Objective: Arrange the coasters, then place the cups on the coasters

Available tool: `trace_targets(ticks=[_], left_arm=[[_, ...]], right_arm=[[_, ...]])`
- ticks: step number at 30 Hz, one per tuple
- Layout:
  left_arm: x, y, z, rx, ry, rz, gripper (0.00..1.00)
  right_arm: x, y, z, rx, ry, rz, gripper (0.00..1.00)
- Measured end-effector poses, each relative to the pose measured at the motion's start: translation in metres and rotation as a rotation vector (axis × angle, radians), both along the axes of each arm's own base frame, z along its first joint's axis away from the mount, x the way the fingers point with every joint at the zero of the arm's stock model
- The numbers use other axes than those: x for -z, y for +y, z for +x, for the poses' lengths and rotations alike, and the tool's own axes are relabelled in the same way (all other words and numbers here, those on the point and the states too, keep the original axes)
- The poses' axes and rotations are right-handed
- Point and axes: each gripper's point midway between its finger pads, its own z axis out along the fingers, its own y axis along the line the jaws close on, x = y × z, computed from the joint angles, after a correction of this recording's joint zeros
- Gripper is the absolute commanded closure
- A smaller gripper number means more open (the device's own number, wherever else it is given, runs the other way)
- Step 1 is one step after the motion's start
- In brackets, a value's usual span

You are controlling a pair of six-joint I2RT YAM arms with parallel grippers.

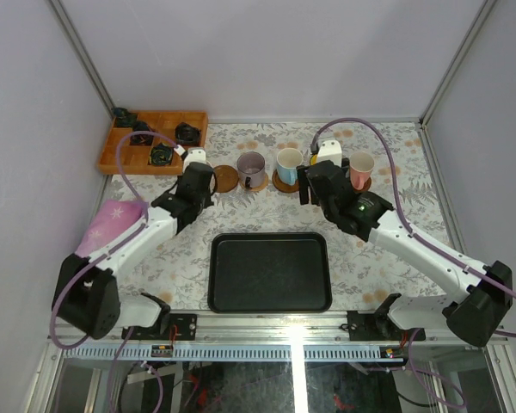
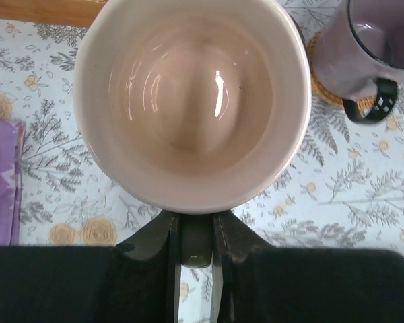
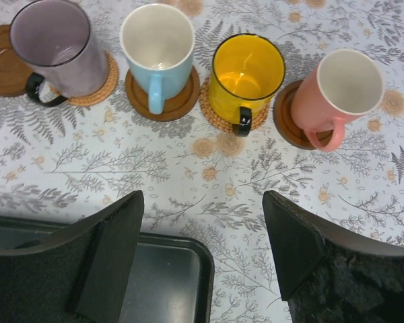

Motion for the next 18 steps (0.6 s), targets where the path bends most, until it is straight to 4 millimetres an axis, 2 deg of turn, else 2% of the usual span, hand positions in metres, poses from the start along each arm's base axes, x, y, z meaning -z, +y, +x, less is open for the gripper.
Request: trace_targets(ticks=[4, 8, 18], left_arm=[[0.015, 0.01, 0.027, -0.024, 0.034, -0.044, 1.0], [0.03, 0.01, 0.055, -0.022, 0.062, -0.09, 1.0], [0.049, -0.019, 0.114, 0.047, 0.112, -0.155, 1.0]], right_arm=[[0.0, -0.015, 0.01, 0.044, 0.004, 0.009, 0.21], [-0.001, -0.023, 0.015, 0.068, 0.005, 0.012, 0.21], [-0.006, -0.036, 0.015, 0.096, -0.01, 0.027, 0.21]])
